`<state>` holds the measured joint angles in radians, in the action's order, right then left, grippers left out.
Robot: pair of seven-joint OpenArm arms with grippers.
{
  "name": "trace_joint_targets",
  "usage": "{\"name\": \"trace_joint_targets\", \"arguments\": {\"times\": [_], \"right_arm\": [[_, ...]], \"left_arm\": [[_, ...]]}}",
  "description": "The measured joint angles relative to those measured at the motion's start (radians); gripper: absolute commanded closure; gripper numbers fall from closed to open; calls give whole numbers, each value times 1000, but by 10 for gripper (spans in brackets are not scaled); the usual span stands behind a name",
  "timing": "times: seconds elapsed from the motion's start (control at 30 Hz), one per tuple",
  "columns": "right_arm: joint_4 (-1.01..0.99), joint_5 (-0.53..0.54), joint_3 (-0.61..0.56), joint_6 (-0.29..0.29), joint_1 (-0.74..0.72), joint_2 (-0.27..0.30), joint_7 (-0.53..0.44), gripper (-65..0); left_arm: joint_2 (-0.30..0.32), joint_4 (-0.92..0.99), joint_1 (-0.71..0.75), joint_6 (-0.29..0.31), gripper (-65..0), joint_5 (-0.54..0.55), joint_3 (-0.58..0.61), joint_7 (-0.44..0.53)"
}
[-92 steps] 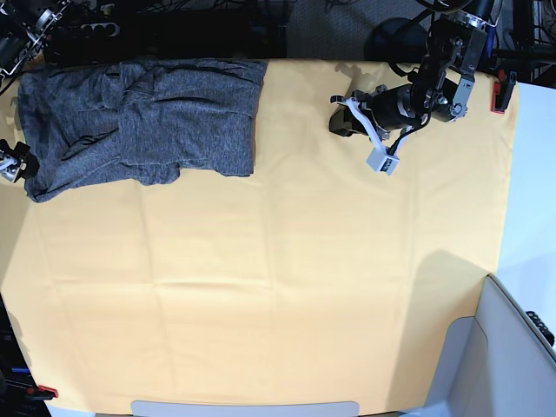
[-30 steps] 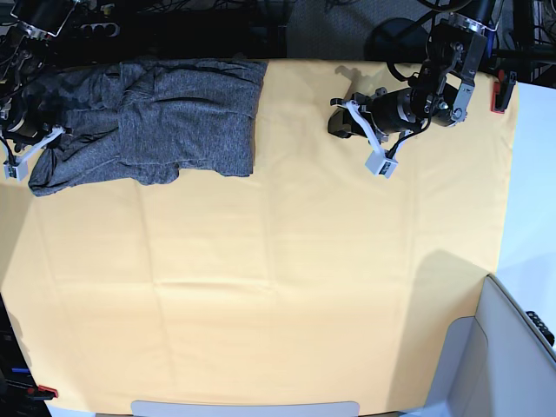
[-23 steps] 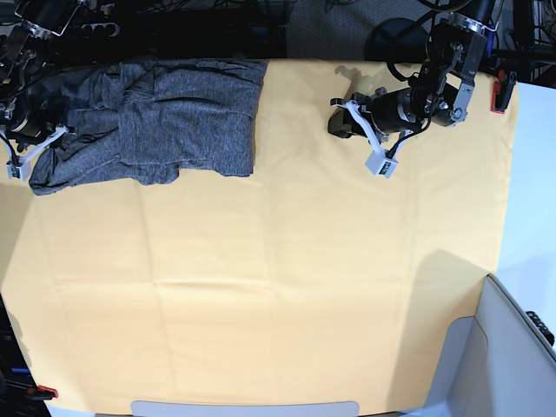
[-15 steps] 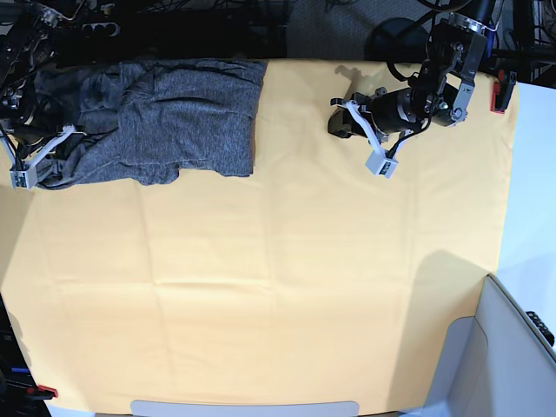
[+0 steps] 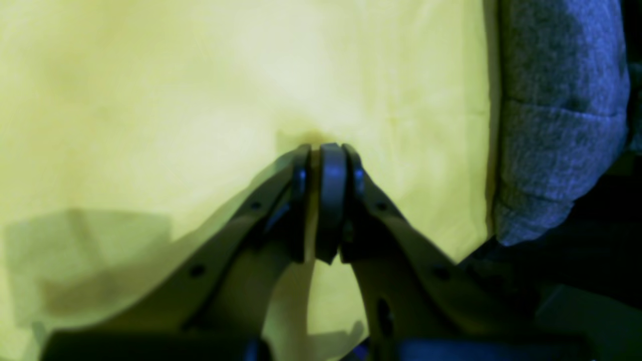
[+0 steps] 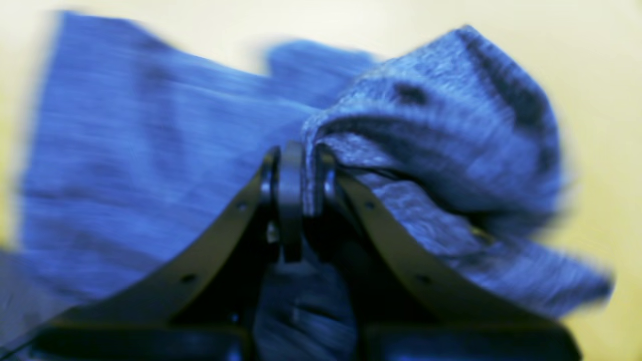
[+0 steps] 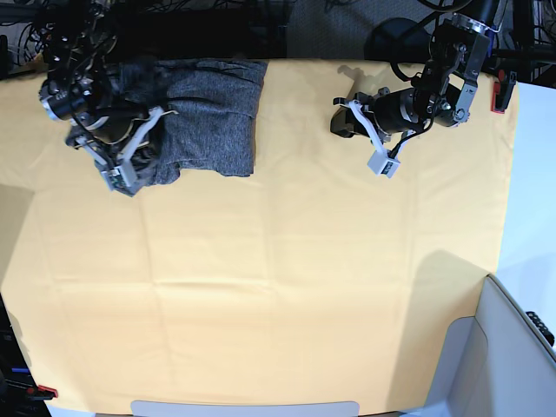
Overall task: Fold the T-shirt properly
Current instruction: 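Lift the held edge and fold it inward over the shirt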
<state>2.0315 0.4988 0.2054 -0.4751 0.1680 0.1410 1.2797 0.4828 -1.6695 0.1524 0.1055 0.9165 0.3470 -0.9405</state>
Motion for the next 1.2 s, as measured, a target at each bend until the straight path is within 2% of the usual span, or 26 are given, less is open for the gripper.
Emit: {"name": "trace_joint_targets", "arguments": {"times": [0.17, 0.33, 0.57, 0.67, 0.77, 0.83, 0.97, 1.07, 1.13, 1.2], "right_arm": [[1, -2, -124, 0, -45, -41, -5, 0], [1, -3, -189, 0, -49, -85, -4, 0], [1, -8, -246, 0, -45, -75, -4, 0], [0, -75, -277, 0, -43, -75, -1, 0], [-1, -192, -337, 3, -42, -72, 0, 0], [-1, -229, -381, 3, -38, -72, -1, -32], [-1, -261, -468, 3, -35, -76, -1, -199], [-1, -257, -495, 3, -35, -77, -2, -296], [-1, -258, -509, 3, -35, -75, -1, -332], [-1, -257, -518, 3, -35, -72, -1, -334]], "left_arm": [[0, 0, 0, 0, -40, 0, 0, -1], [2, 0, 0, 0, -40, 2, 0, 0], [2, 0, 0, 0, -40, 2, 0, 0], [2, 0, 0, 0, -40, 2, 0, 0], [3, 0, 0, 0, -40, 2, 0, 0], [2, 0, 0, 0, -40, 2, 0, 0], [2, 0, 0, 0, -40, 2, 0, 0], [2, 0, 0, 0, -40, 2, 0, 0], [2, 0, 0, 0, -40, 2, 0, 0], [2, 0, 0, 0, -40, 2, 0, 0]]}}
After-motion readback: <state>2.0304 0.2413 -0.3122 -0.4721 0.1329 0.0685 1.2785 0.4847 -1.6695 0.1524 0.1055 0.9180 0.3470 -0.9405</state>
